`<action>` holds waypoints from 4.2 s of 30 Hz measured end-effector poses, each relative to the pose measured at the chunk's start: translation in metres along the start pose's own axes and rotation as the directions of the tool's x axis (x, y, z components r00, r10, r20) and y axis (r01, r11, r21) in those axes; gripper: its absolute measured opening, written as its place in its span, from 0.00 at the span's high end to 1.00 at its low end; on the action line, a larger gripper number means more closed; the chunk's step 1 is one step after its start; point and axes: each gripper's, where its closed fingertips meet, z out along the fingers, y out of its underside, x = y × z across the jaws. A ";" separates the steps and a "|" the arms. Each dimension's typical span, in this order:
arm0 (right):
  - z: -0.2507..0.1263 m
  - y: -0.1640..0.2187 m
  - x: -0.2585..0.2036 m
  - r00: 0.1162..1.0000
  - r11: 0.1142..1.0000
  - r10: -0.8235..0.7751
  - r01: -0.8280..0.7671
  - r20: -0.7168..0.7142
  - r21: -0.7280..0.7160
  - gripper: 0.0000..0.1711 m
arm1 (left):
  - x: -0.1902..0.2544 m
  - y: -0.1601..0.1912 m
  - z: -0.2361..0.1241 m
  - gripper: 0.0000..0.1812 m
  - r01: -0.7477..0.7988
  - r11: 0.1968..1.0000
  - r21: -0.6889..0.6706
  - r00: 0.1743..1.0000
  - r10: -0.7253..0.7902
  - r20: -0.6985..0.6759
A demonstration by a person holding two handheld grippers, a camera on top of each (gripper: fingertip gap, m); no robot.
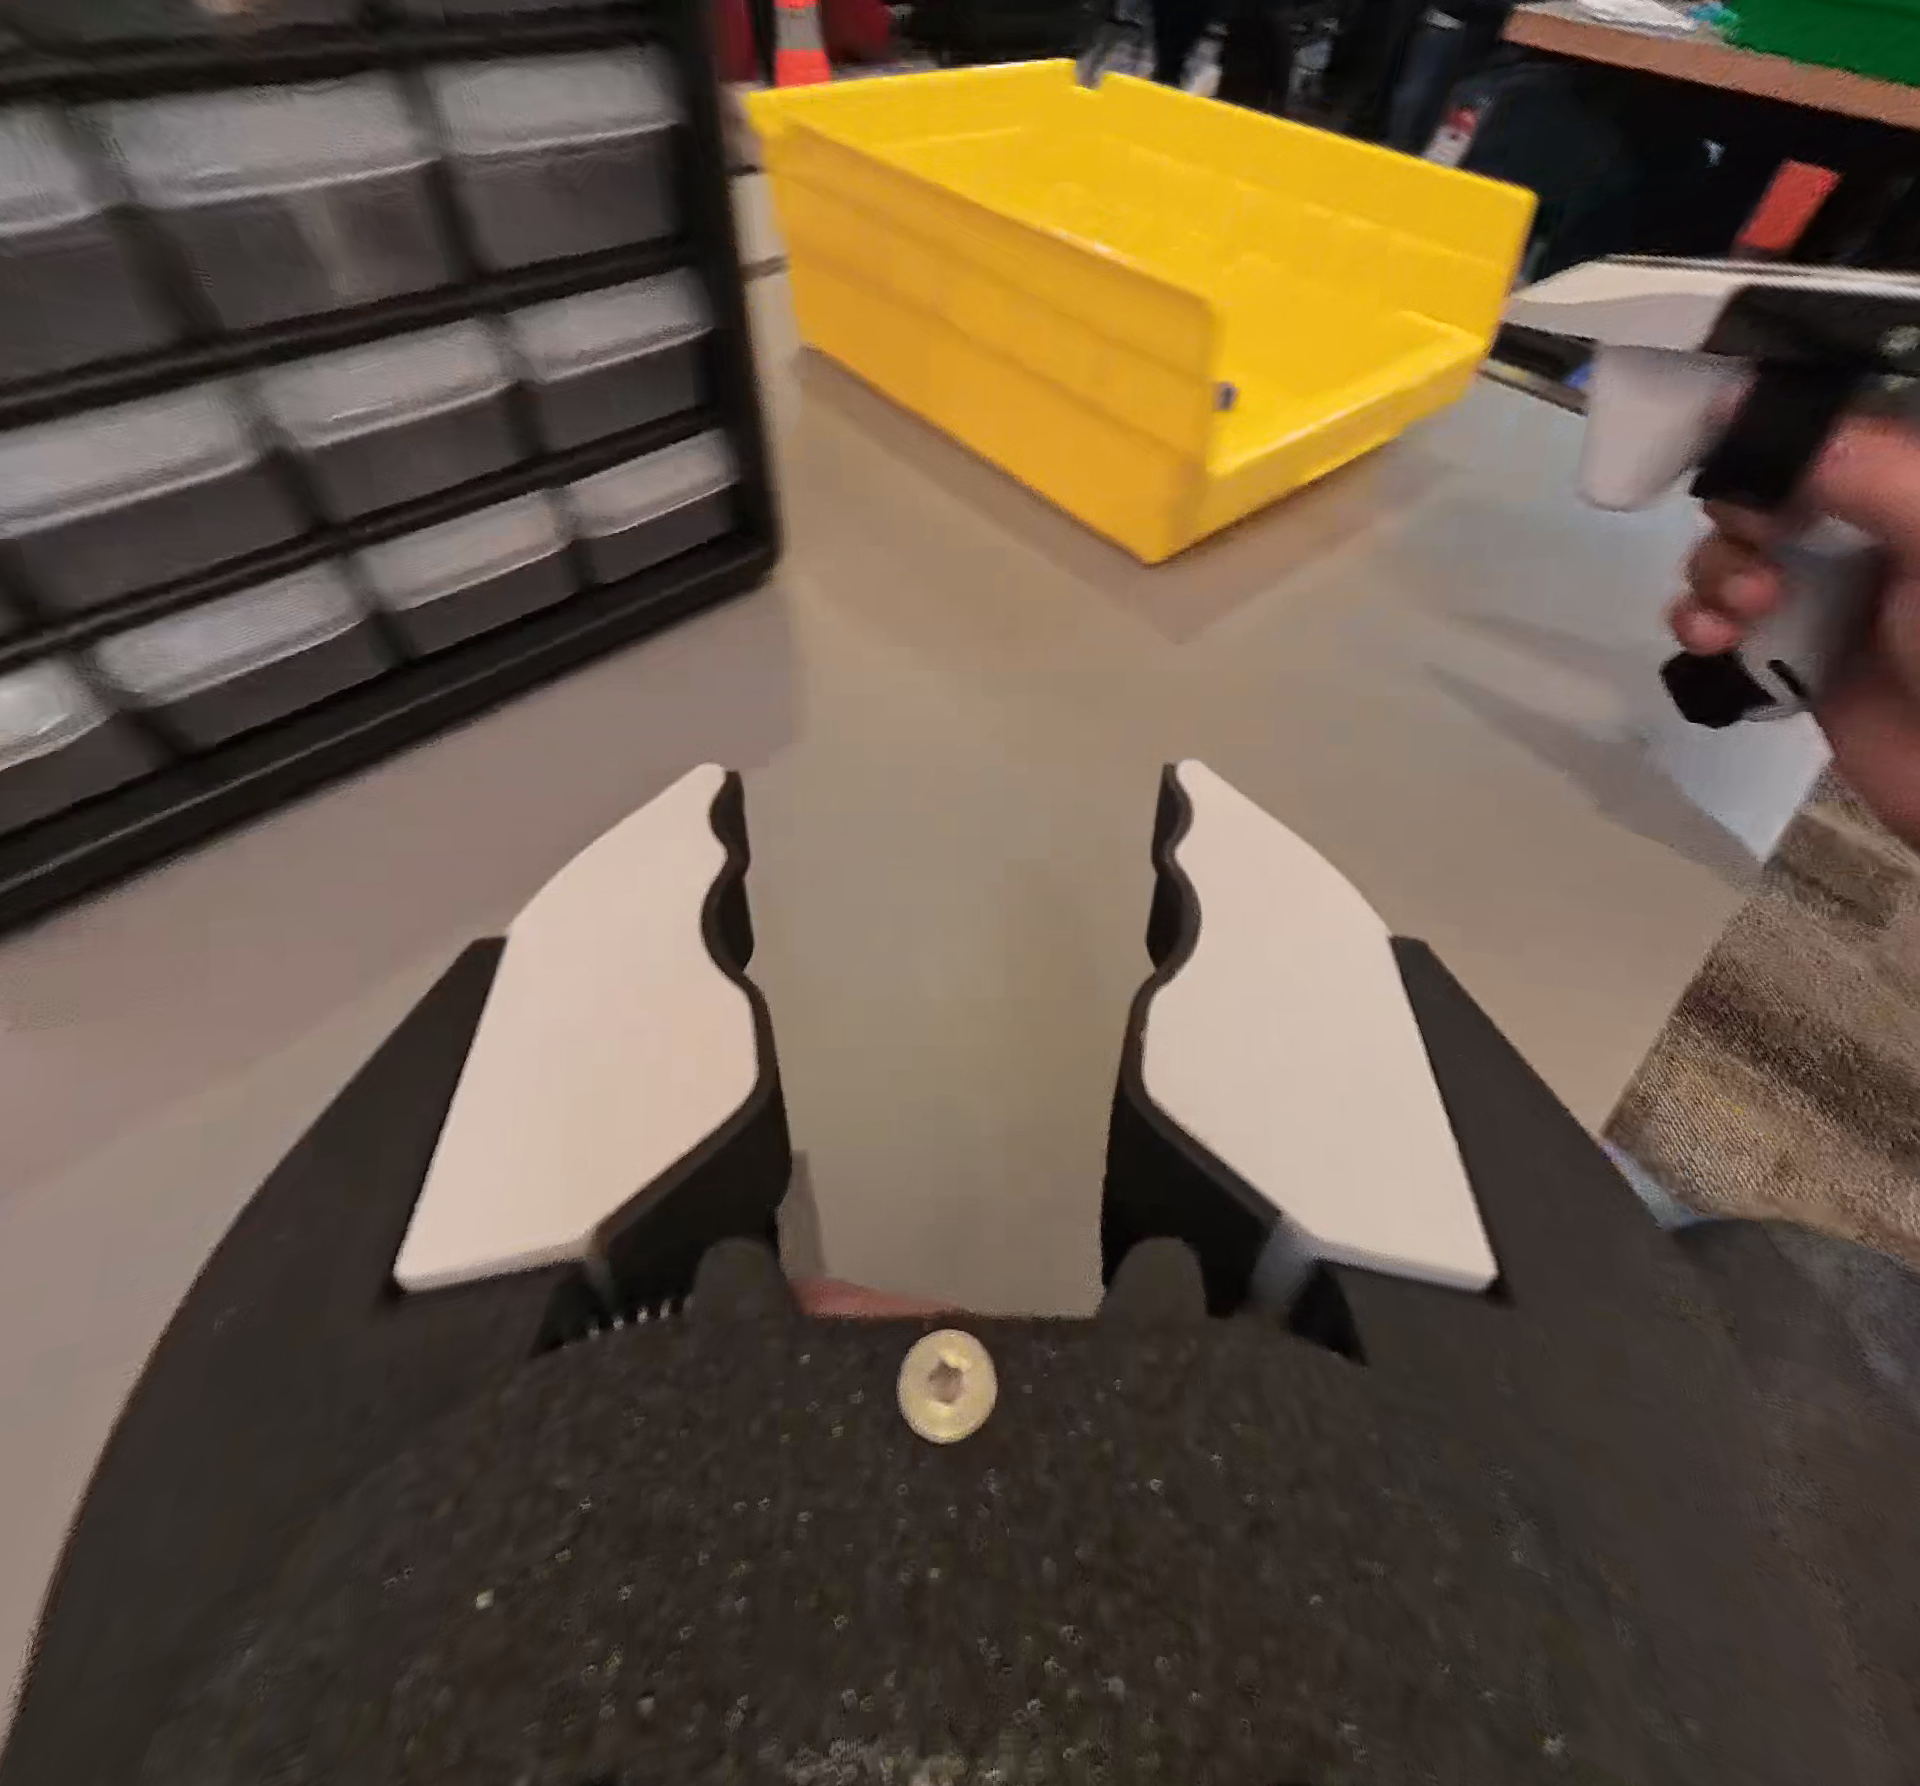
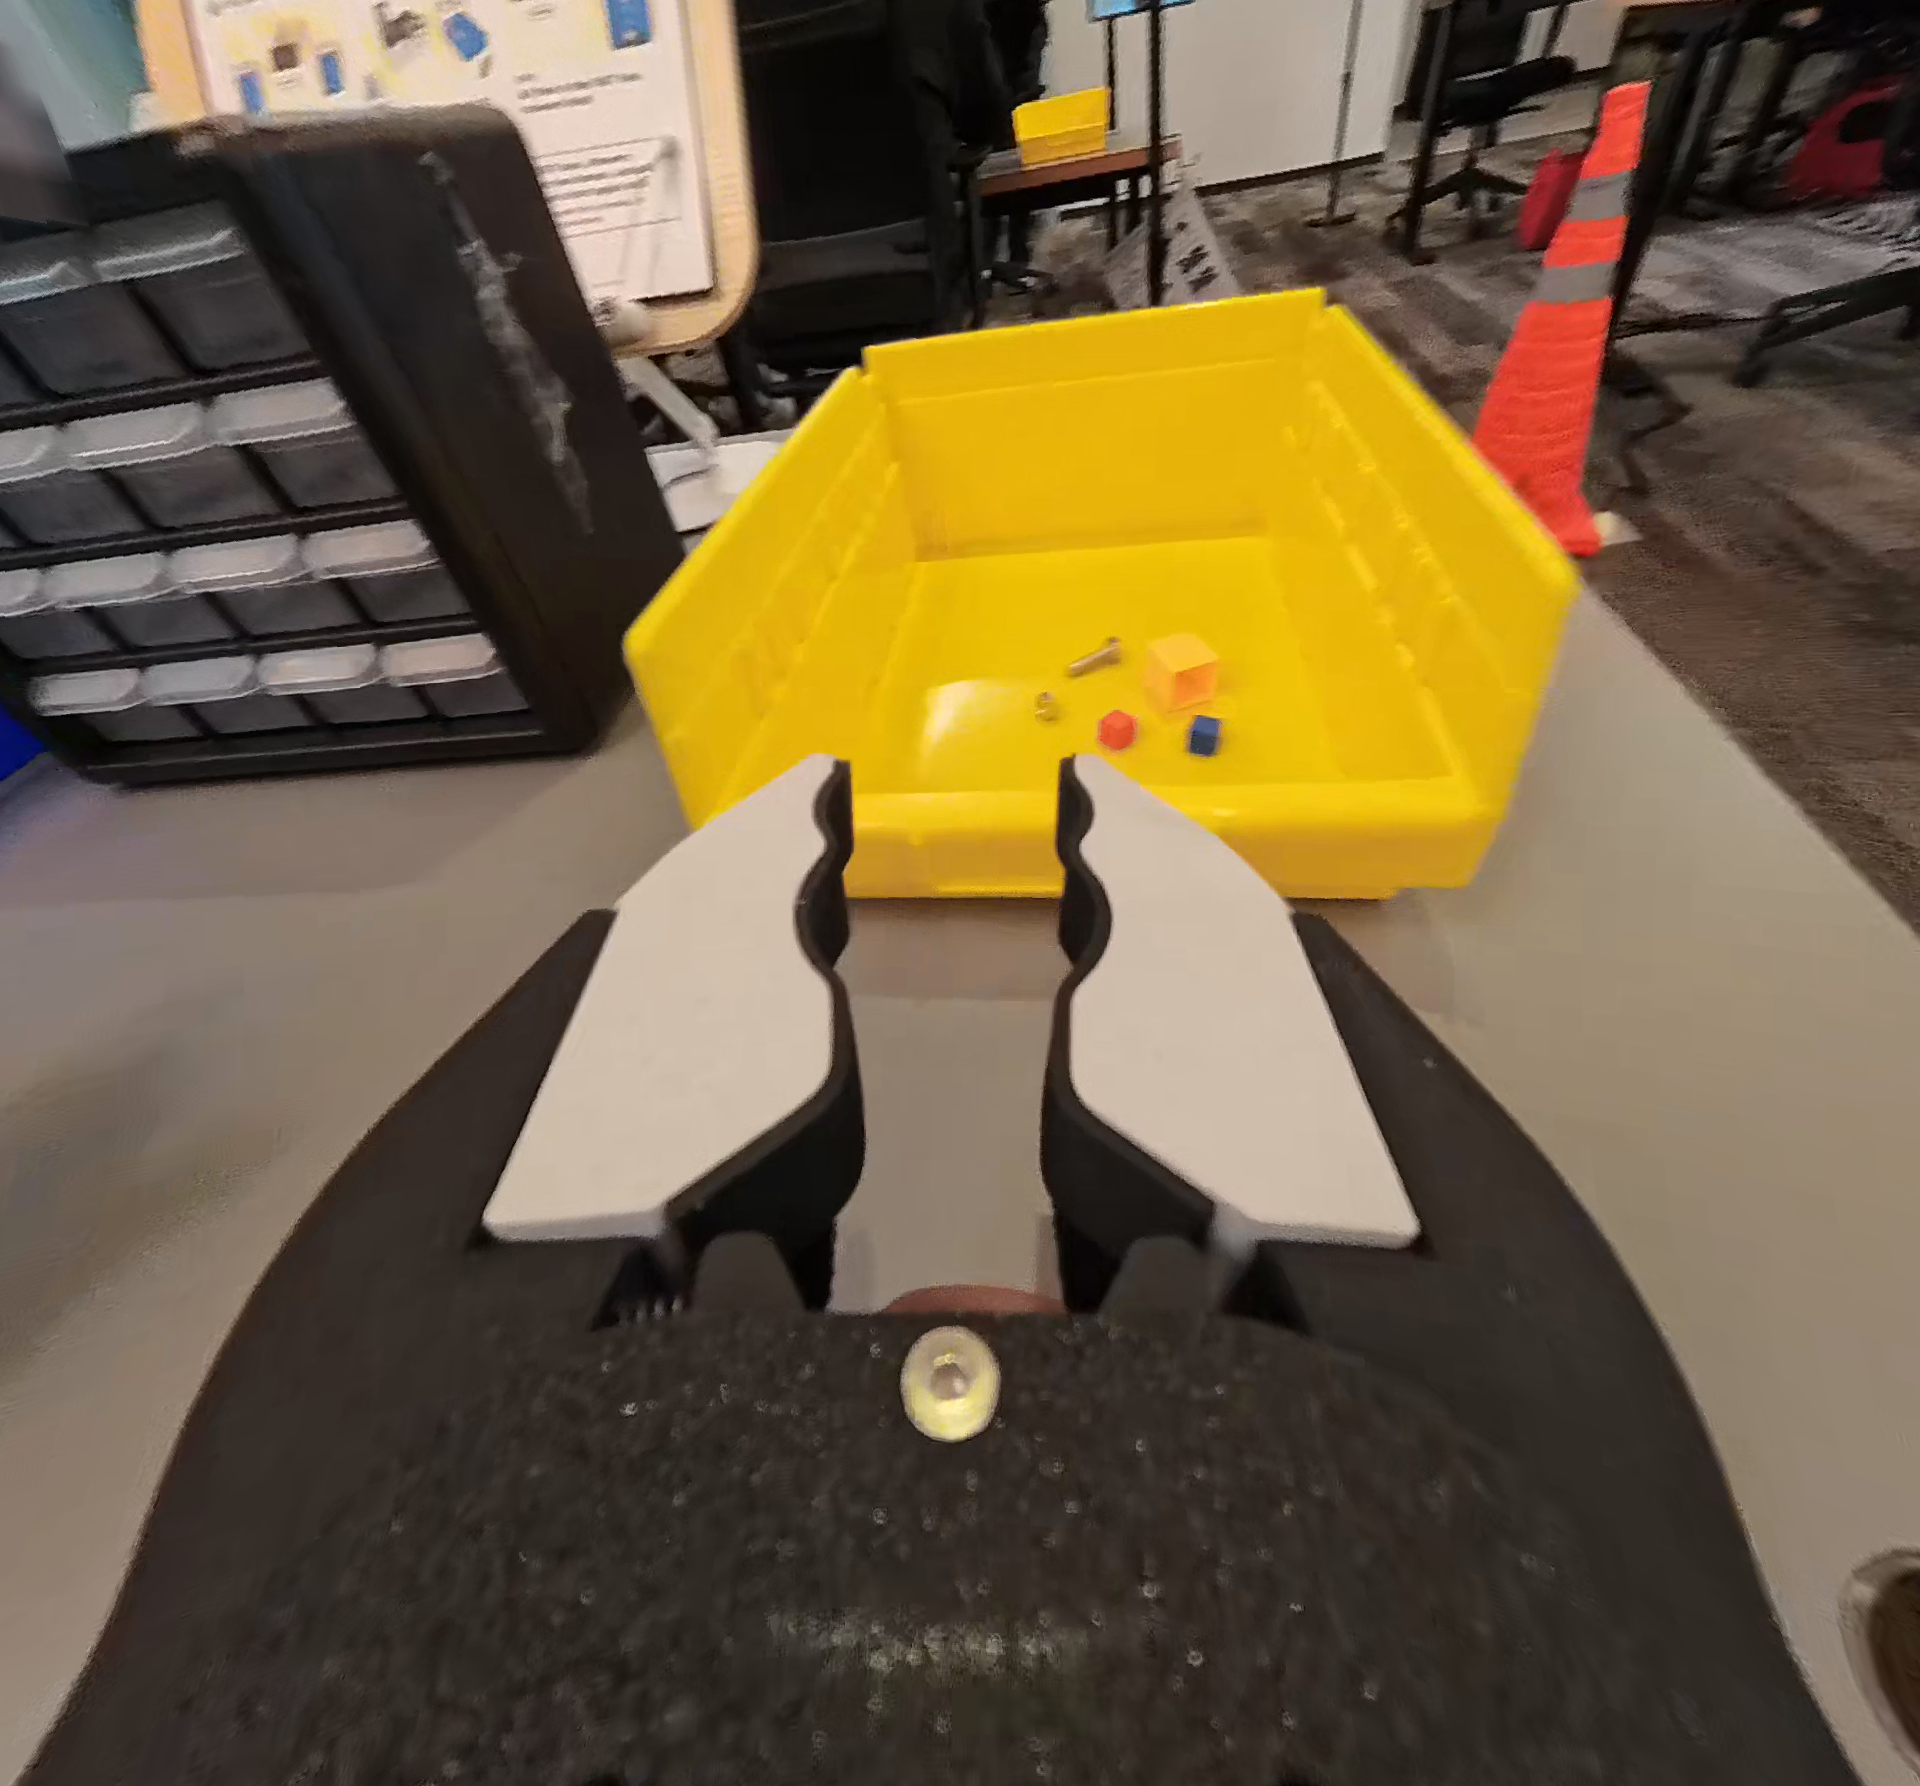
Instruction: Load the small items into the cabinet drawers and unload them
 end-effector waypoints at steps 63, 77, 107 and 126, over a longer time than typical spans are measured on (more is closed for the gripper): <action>-0.122 0.090 -0.210 0.999 0.954 -0.016 0.007 -0.028 -0.299 0.98 | -0.019 0.072 -0.157 0.96 0.193 0.967 -0.168 0.903 -0.108 0.415; -0.107 -0.005 -0.226 0.946 0.987 -0.124 0.149 0.300 -0.063 0.72 | -0.061 0.010 -0.216 0.63 0.318 0.948 0.020 0.938 -0.318 0.135; 0.203 -0.098 -0.215 0.906 0.949 0.191 -0.073 0.378 -0.305 0.51 | -0.258 -0.138 0.023 0.52 0.363 0.928 -0.081 0.924 -0.348 0.156; -0.003 -0.072 -0.259 0.833 0.984 -0.054 0.140 0.551 -0.114 0.55 | -0.402 0.065 -0.223 0.57 0.367 0.921 -0.133 0.864 -0.284 0.416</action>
